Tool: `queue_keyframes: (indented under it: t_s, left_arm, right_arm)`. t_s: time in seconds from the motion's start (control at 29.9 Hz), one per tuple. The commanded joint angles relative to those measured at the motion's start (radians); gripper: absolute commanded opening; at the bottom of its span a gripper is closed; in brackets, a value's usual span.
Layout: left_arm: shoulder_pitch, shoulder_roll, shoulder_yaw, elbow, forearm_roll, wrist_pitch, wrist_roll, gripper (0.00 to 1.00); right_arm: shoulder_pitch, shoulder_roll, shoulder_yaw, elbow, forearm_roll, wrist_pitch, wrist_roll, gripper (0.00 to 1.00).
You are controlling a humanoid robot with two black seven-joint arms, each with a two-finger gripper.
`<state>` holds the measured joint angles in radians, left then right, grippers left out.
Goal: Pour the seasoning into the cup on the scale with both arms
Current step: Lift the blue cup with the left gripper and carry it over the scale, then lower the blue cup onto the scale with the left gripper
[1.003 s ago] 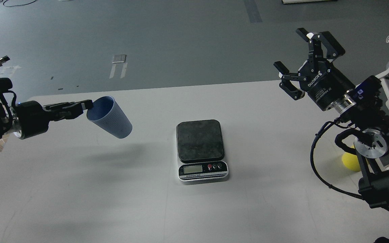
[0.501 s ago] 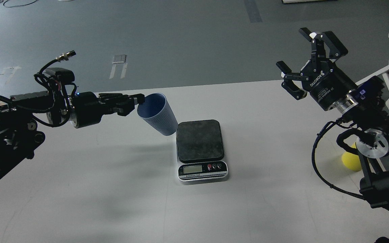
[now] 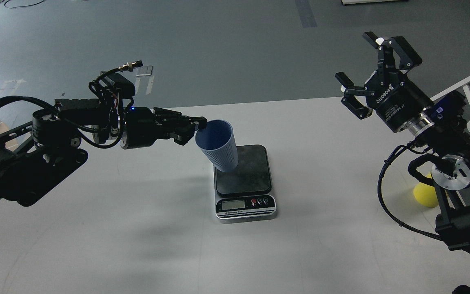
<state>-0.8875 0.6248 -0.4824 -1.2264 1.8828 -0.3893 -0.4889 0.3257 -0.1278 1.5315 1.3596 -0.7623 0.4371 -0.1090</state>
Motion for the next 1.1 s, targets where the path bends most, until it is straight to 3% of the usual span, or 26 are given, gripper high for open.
queue_keyframes:
  t_s: [0.0, 0.5, 1.07]
  left_arm:
    - [-0.017, -0.023, 0.007, 0.005, 0.004, -0.008, 0.000, 0.00]
    - [-0.112, -0.125, 0.111, 0.128, 0.101, -0.008, 0.000, 0.00]
    - [-0.140, -0.172, 0.156, 0.176, 0.111, -0.008, 0.000, 0.00]
  right_arm:
    - [-0.001, -0.006, 0.004, 0.003, 0.001, 0.000, -0.001, 1.00]
    - [-0.004, -0.016, 0.015, 0.004, 0.006, 0.000, 0.000, 1.00]
    - [-0.004, -0.026, 0.027, 0.003, 0.006, 0.003, -0.001, 1.00]
